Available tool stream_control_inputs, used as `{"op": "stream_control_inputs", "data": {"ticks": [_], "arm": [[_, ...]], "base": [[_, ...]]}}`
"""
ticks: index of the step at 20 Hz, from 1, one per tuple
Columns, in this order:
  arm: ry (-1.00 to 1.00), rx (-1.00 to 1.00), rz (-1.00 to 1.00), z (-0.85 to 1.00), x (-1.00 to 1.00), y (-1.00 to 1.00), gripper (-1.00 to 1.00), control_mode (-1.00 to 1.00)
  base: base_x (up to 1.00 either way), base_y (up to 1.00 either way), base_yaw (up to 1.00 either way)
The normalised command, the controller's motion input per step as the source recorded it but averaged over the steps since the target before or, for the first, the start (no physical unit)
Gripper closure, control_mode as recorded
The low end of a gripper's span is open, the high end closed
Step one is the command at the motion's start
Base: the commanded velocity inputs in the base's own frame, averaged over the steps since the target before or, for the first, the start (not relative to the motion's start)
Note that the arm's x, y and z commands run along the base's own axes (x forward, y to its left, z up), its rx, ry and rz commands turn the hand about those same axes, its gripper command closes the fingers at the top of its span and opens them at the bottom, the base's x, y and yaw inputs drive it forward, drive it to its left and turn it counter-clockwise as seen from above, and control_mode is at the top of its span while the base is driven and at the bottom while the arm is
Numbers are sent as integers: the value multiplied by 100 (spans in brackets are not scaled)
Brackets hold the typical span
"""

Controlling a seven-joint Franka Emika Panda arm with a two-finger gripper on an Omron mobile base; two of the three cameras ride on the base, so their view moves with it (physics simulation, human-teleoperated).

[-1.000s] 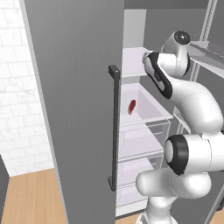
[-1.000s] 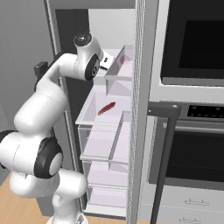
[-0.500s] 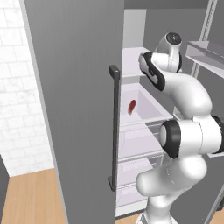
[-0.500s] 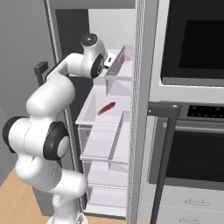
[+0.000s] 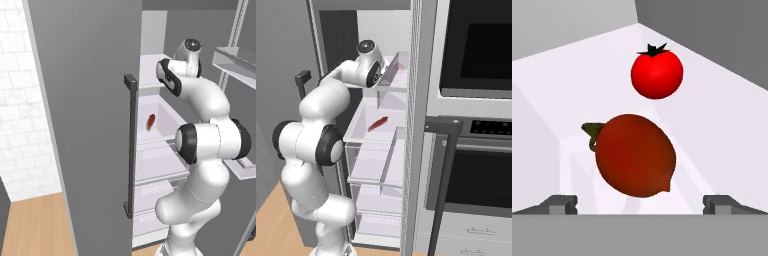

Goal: Place one tomato and one steak in each tupperware on the nearby counter, to pack two identical lunches.

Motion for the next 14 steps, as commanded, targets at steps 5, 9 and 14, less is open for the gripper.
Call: {"op": "stream_control_inputs", "data": {"ticks": [5, 9, 14], "arm": [[0, 0, 0, -7, 45, -11, -100, -100], [0, 0, 0, -11, 46, -10, -100, -100], [1, 0, 3, -22, 37, -2, -100, -100]], "base": [[0, 0, 0], [0, 0, 0], [0, 0, 0]]}}
